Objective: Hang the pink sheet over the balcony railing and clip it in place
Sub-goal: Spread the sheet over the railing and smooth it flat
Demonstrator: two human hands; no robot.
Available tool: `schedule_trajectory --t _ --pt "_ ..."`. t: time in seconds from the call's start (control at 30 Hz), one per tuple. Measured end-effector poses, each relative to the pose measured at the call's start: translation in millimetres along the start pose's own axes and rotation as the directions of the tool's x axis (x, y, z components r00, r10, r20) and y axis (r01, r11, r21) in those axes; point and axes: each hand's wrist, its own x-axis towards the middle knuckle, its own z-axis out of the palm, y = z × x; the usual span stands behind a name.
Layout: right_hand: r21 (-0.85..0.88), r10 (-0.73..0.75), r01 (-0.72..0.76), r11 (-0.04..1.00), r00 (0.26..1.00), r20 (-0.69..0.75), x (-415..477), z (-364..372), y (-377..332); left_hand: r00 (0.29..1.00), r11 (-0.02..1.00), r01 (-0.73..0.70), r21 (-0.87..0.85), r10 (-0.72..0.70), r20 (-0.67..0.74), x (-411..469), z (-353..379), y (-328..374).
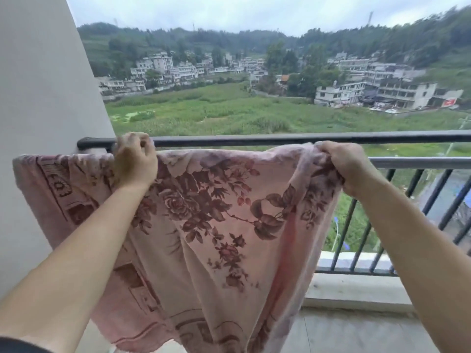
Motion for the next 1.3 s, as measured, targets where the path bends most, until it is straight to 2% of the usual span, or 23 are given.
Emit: schedule_trajectory --t 0.07,0.1,0.13,0.2,0.3,0.37,0.43,0.47,0.53,0.57,0.63,0.73,0.87,0.97,1.07,1.13,1.2,1.23,1.3 --pt "-0.057 0.172 -0.166 0.984 0.978 0.12 -2.4 -14.7 3.5 0.966 0.965 -0.203 -0.164 0.225 0.13 -27.4 12.0 55.8" --pt "-0.115 0.196 -0.177 0.978 0.963 0.185 -5.3 -19.4 2.9 0.92 0.934 -0.274 -0.229 0.324 0.22 -39.7 20.3 78.5" --pt "-0.184 0.183 -0.141 0.973 0.955 0.234 -6.9 -23.1 2.4 0.865 0.904 -0.321 -0.282 0.401 0.301 -52.9 26.5 99.8" --pt "-0.274 0.09 -0.023 0.961 0.968 0.233 -12.1 -29.9 -3.8 0.811 0.853 -0.373 -0.365 0.49 0.318 -73.9 38.5 126.2" --pt "-0.189 -0.102 0.123 0.974 0.988 0.116 -10.1 -52.5 -19.1 0.894 0.853 -0.321 -0.412 0.417 0.167 -82.0 44.0 144.1" --pt "-0.103 -0.277 0.277 0.955 0.961 0.006 -7.4 -70.4 -29.4 0.933 0.877 -0.314 -0.364 0.356 0.055 -82.8 40.7 156.6" --pt "0.008 -0.363 0.363 0.932 0.932 -0.012 -5.0 -82.4 -32.0 0.947 0.887 -0.293 -0.358 0.322 0.022 -83.0 40.0 174.2" --pt "0.133 -0.313 0.308 0.942 0.949 0.02 -3.1 -86.6 -31.2 0.954 0.888 -0.261 -0.379 0.297 0.037 -83.2 41.8 181.9" --pt "0.374 -0.087 0.018 0.927 0.982 0.17 0.8 -93.9 -22.8 0.959 0.877 -0.213 -0.43 0.272 0.079 -84.3 47.4 189.6" --pt "0.384 0.009 -0.116 0.916 0.963 0.27 0.4 -96.5 -15.4 0.956 0.87 -0.21 -0.447 0.278 0.092 -84.8 51.1 190.1" --pt "0.222 0.138 -0.26 0.94 0.882 0.451 -7.4 -95.9 7.5 0.945 0.866 -0.23 -0.445 0.307 0.11 -87.3 56.3 188.7" --pt "-0.002 0.223 -0.284 0.959 0.749 0.624 -20.5 -84.3 43.5 0.93 0.885 -0.264 -0.383 0.339 0.141 -90.5 63.0 185.4" --pt "0.067 0.183 -0.254 0.965 0.833 0.522 -25.1 -57.7 59.2 0.897 0.887 -0.329 -0.326 0.401 0.186 -93.6 68.1 172.2" --pt "0.14 0.158 -0.277 0.951 0.82 0.55 -30.6 -52.2 63.1 0.873 0.853 -0.382 -0.355 0.459 0.164 -93.9 72.2 165.4" --pt "0.053 0.152 -0.215 0.975 0.825 0.544 -27.6 -51.1 66.6 0.876 0.833 -0.407 -0.374 0.472 0.099 -96.1 76.3 168.2" --pt "-0.041 0.114 -0.107 0.993 0.92 0.374 -22.0 -47.7 61.6 0.888 0.824 -0.397 -0.406 0.456 0.057 -96.7 76.7 170.4" --pt "-0.193 -0.035 0.05 0.98 0.996 0.081 -17.3 -48.2 49.2 0.914 0.823 -0.361 -0.439 0.406 0.009 -93.6 75.9 169.7" --pt "-0.3 -0.138 0.121 0.946 0.99 -0.038 -16.4 -50.6 41.8 0.931 0.831 -0.335 -0.445 0.364 -0.022 -90.5 74.5 167.8" --pt "-0.433 -0.301 0.207 0.877 0.94 -0.159 -16.1 -57.8 30.4 0.959 0.865 -0.278 -0.418 0.276 -0.068 -81.8 72.6 159.4"
